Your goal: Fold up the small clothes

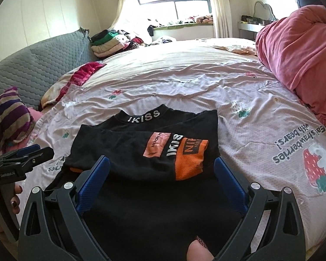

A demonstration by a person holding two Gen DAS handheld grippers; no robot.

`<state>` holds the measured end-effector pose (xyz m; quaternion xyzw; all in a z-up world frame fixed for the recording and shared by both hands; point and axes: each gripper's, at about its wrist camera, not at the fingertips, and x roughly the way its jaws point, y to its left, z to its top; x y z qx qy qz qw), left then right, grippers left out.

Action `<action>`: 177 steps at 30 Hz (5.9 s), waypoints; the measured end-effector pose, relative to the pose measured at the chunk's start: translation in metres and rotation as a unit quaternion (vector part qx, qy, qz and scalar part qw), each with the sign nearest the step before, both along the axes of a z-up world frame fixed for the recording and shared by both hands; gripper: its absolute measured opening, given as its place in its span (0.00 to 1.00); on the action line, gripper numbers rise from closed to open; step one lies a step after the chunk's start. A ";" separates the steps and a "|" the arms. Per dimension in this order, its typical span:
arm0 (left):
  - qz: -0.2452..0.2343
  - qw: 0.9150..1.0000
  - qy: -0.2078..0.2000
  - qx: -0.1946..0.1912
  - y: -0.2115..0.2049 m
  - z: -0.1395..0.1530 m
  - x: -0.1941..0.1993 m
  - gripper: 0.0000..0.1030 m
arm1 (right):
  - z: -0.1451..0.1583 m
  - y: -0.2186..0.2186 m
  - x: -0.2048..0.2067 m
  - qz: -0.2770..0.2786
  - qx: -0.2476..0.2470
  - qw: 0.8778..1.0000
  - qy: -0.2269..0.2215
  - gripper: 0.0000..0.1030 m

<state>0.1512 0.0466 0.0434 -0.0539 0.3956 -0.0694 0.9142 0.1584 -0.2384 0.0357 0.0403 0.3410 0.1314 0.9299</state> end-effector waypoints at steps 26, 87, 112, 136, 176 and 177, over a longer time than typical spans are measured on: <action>-0.001 0.999 -0.034 0.018 -0.020 0.005 -0.074 0.91 | 0.019 -0.033 -0.054 0.003 0.004 1.000 -0.025 0.95; 0.099 0.987 0.091 -0.083 0.063 -0.078 -0.188 0.58 | -0.053 -0.077 -0.140 0.035 -0.036 0.997 0.058 0.95; 0.106 0.983 0.120 -0.095 0.068 -0.101 -0.190 0.41 | -0.085 -0.102 -0.160 0.048 -0.015 0.991 0.122 0.95; 0.105 0.983 0.121 -0.087 0.070 -0.103 -0.183 0.41 | -0.110 -0.123 -0.151 0.090 -0.012 0.985 0.149 0.33; 0.100 0.977 0.018 -0.189 0.095 -0.033 -0.194 0.02 | -0.015 -0.153 -0.155 0.092 0.072 0.993 0.011 0.07; 0.101 0.976 0.014 -0.194 0.098 -0.030 -0.192 0.02 | -0.012 -0.153 -0.154 0.092 0.073 0.993 0.007 0.07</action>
